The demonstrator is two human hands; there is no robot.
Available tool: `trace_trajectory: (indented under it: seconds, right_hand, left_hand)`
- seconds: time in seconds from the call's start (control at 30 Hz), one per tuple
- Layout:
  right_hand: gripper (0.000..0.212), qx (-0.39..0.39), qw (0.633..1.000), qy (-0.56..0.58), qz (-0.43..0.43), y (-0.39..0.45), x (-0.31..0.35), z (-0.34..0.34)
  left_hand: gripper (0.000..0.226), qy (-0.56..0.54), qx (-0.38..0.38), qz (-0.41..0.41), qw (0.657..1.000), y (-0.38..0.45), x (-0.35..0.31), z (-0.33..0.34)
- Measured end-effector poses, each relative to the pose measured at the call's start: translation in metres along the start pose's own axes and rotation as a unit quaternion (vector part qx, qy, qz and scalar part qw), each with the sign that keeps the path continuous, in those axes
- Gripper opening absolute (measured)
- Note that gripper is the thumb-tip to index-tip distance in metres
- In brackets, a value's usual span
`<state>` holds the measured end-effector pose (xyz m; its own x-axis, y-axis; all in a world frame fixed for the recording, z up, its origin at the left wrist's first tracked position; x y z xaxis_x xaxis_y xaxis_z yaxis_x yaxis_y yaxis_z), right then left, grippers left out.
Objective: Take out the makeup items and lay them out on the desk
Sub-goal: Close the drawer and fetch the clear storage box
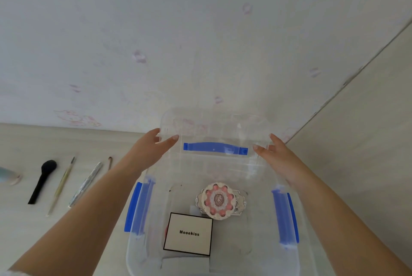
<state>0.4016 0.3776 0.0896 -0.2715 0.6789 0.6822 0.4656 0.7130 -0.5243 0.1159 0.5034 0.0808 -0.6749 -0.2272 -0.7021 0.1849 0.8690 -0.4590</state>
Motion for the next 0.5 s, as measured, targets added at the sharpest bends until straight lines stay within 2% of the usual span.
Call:
trace_trajectory:
  seconds: [0.27, 0.37, 0.43, 0.5]
  right_hand:
    - [0.080, -0.007, 1.000, 0.030, -0.004, 0.001, 0.001, 0.001]
    - [0.075, -0.097, 0.992, 0.021, -0.074, -0.010, 0.007, -0.008]
    - [0.063, -0.177, 0.969, 0.009, -0.173, -0.032, 0.017, -0.015]
    - [0.047, -0.207, 0.934, -0.012, -0.293, -0.065, 0.032, -0.013]
  left_hand:
    - [0.083, -0.047, -0.020, -0.013, 0.999, 0.004, 0.007, 0.002]
    - [0.079, 0.005, -0.116, 0.090, 0.989, -0.017, -0.011, -0.008]
    - [0.067, 0.042, -0.178, 0.198, 0.963, -0.045, -0.028, -0.015]
    - [0.050, 0.072, -0.185, 0.317, 0.927, -0.079, -0.045, -0.012]
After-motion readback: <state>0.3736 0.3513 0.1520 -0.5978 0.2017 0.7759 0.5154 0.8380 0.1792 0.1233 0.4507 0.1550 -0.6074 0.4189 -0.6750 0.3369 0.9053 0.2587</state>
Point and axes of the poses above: each hand's wrist, its own y-axis towards the middle knuckle, its own z-axis out of the palm, x = y × z, the point moved 6 cm from there along y, towards the middle knuckle, and after that the axes turned 3 degrees about -x, right-handed, at the moved point
